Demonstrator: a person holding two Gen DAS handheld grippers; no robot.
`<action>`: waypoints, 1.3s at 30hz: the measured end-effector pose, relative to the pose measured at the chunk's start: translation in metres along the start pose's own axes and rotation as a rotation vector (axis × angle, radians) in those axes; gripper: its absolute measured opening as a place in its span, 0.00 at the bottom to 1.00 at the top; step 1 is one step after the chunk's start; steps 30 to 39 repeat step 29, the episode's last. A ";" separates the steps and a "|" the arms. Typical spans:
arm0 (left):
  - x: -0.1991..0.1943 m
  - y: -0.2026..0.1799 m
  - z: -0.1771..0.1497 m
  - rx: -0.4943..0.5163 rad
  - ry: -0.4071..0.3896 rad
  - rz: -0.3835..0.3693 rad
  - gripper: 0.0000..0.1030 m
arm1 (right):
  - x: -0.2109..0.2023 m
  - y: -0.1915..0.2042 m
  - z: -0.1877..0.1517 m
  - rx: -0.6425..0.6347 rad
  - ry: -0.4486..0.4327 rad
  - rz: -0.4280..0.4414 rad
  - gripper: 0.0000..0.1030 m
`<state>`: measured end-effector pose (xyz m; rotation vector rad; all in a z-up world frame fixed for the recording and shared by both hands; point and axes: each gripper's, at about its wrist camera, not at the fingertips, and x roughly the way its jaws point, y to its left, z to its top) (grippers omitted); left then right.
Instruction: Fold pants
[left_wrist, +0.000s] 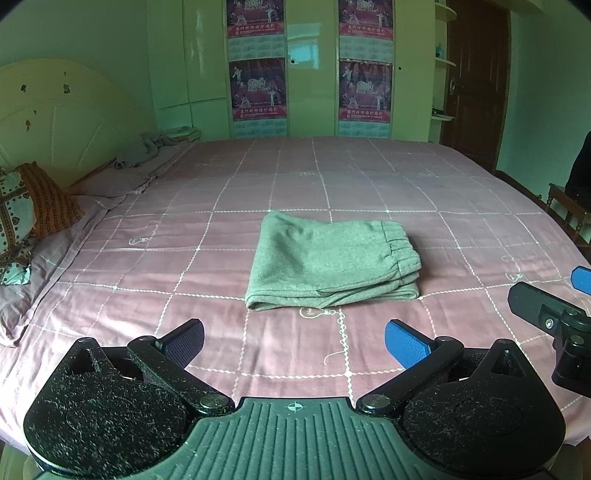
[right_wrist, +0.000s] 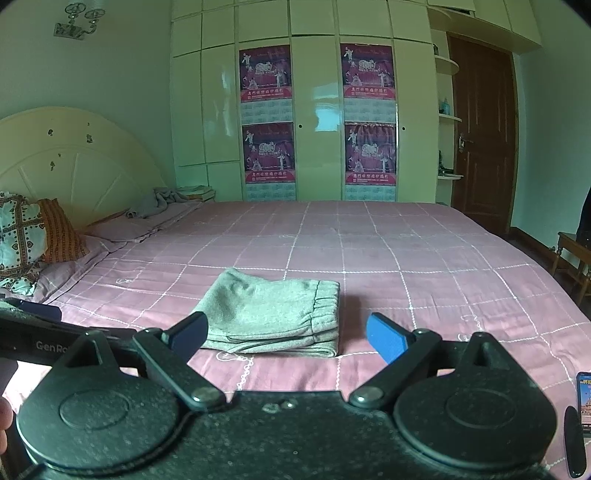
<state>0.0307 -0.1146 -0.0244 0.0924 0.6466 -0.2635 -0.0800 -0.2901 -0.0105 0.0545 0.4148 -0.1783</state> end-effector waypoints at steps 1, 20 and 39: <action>0.001 0.000 0.000 -0.002 0.005 -0.002 1.00 | 0.001 0.000 0.000 0.001 0.002 -0.001 0.90; 0.019 0.000 0.006 0.004 0.035 -0.010 1.00 | 0.017 -0.003 -0.003 0.009 0.029 -0.019 0.90; 0.025 -0.002 0.011 0.012 -0.016 -0.043 1.00 | 0.028 -0.001 -0.006 0.012 0.037 -0.013 0.90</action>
